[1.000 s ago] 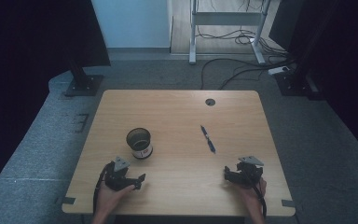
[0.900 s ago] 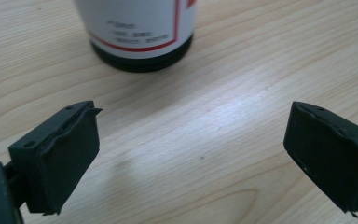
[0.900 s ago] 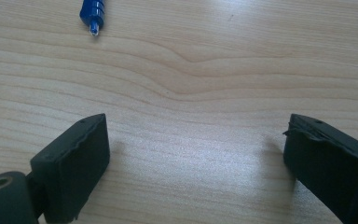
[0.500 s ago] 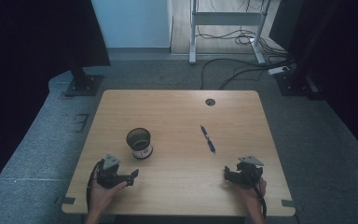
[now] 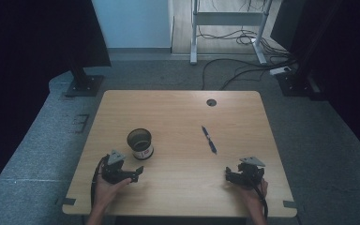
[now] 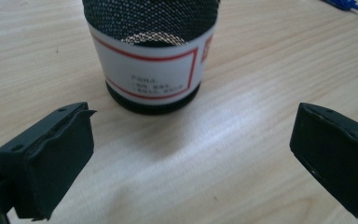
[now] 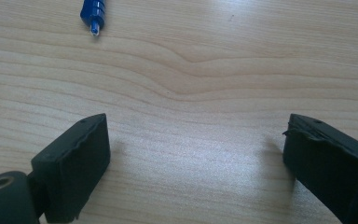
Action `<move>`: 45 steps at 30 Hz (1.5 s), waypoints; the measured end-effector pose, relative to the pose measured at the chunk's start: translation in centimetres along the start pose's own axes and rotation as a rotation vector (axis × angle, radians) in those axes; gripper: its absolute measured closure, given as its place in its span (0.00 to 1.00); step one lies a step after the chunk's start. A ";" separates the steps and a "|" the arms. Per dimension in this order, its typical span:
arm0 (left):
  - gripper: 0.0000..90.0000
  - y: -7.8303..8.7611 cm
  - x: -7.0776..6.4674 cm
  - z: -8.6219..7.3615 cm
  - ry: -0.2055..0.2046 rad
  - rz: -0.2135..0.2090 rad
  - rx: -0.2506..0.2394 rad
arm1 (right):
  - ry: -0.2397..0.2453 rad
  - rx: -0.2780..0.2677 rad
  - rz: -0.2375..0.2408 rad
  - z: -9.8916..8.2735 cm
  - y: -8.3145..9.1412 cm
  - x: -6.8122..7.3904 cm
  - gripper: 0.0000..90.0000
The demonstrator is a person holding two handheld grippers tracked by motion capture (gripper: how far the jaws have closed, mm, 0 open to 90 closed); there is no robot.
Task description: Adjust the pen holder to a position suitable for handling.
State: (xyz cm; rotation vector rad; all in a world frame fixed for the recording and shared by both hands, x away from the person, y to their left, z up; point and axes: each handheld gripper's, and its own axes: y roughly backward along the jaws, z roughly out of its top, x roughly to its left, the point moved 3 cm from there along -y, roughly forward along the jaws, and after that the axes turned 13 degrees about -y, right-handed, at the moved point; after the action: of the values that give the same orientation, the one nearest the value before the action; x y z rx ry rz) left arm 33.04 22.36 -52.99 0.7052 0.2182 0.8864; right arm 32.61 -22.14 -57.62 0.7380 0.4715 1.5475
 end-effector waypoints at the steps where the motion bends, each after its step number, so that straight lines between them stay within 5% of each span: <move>1: 0.00 -0.3 0.2 0.2 0.006 0.007 -0.004 | 0.000 0.000 0.000 0.0 0.0 0.0 0.08; 18: 0.00 -2.2 1.1 1.8 -0.003 0.023 -0.011 | 0.002 -0.005 -0.001 0.0 0.0 0.0 0.09; 30: 0.00 -4.0 2.0 2.2 0.030 0.036 -0.020 | 0.002 -0.007 0.000 0.0 0.1 0.0 0.10; 45: 0.04 -5.8 2.3 3.4 -0.007 0.106 -0.060 | 0.000 -0.011 0.000 0.0 0.1 0.0 0.12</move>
State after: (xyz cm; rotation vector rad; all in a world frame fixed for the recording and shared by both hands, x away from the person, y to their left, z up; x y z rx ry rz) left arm 39.65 20.08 -53.93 0.6686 0.1479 0.9877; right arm 32.54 -22.18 -57.57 0.7297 0.4629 1.5492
